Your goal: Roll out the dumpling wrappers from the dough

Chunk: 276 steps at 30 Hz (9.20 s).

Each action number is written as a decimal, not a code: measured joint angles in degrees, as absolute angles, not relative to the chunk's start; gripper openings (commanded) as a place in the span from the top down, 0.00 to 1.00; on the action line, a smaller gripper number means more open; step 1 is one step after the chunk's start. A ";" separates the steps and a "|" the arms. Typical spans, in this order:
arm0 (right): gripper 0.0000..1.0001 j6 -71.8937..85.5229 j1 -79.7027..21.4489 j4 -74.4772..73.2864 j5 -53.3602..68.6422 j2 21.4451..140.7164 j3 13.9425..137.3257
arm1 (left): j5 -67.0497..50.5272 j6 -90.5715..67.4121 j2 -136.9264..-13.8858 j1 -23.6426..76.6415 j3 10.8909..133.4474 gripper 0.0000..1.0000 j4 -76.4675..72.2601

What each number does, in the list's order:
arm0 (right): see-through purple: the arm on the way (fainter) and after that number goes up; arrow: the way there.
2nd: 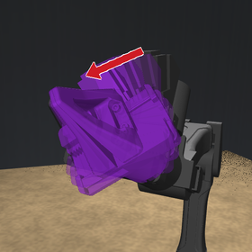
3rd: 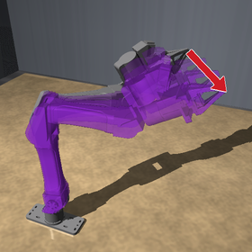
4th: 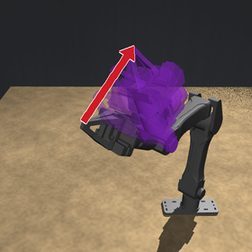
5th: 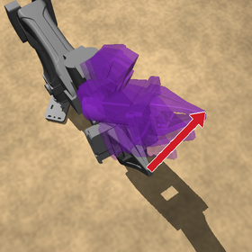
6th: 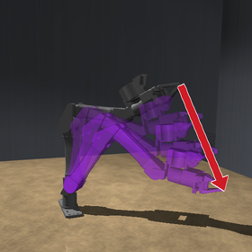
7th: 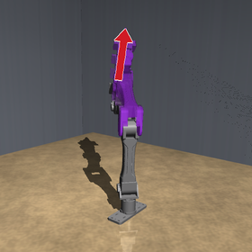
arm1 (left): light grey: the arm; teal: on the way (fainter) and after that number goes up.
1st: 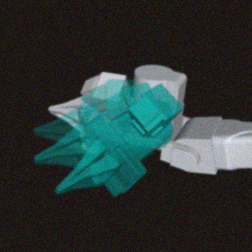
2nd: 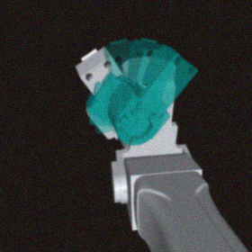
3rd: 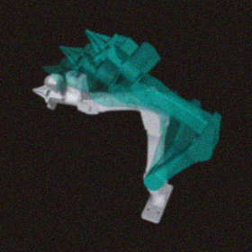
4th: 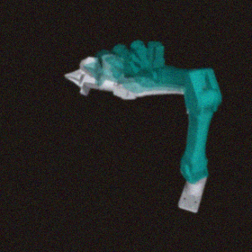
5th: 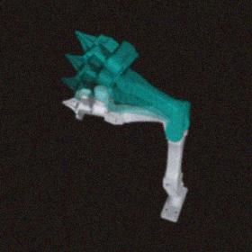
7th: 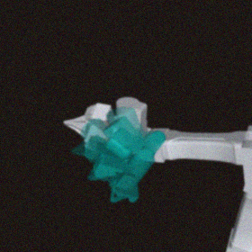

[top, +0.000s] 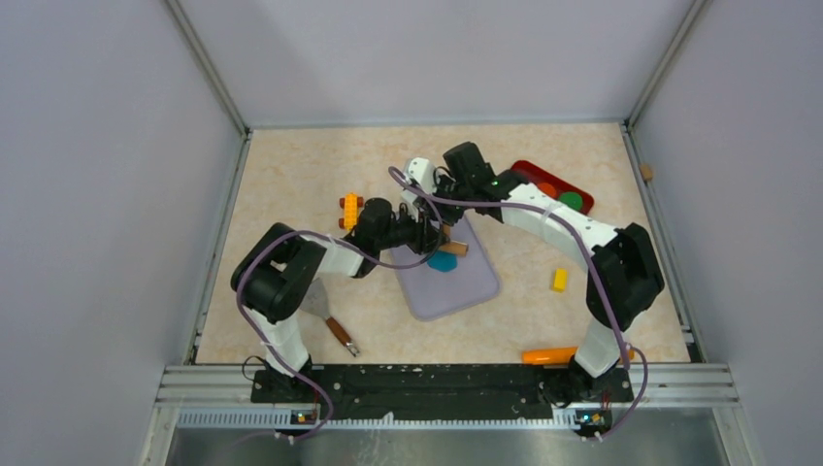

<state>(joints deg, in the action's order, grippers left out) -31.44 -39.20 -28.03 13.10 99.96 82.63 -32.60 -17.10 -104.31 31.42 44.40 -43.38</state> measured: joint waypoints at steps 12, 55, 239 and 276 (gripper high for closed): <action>1.00 -30.94 -40.47 -24.56 15.77 99.04 79.94 | -31.48 -19.14 -102.45 31.22 39.64 1.00 -47.70; 1.00 -28.23 -41.65 -23.44 20.29 93.47 72.99 | -31.22 -19.20 -96.47 34.30 35.88 1.00 -41.76; 1.00 13.63 -16.64 -42.48 31.42 100.14 73.32 | -37.47 4.80 -115.61 40.56 56.29 1.00 -42.85; 1.00 7.77 -14.31 -48.62 32.32 92.92 79.05 | -36.64 1.52 -112.57 42.94 66.76 1.00 -30.79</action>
<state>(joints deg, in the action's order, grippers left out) 7.77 -14.31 -48.62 32.32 92.92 79.05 -36.64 1.52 -112.57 42.94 66.76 -30.79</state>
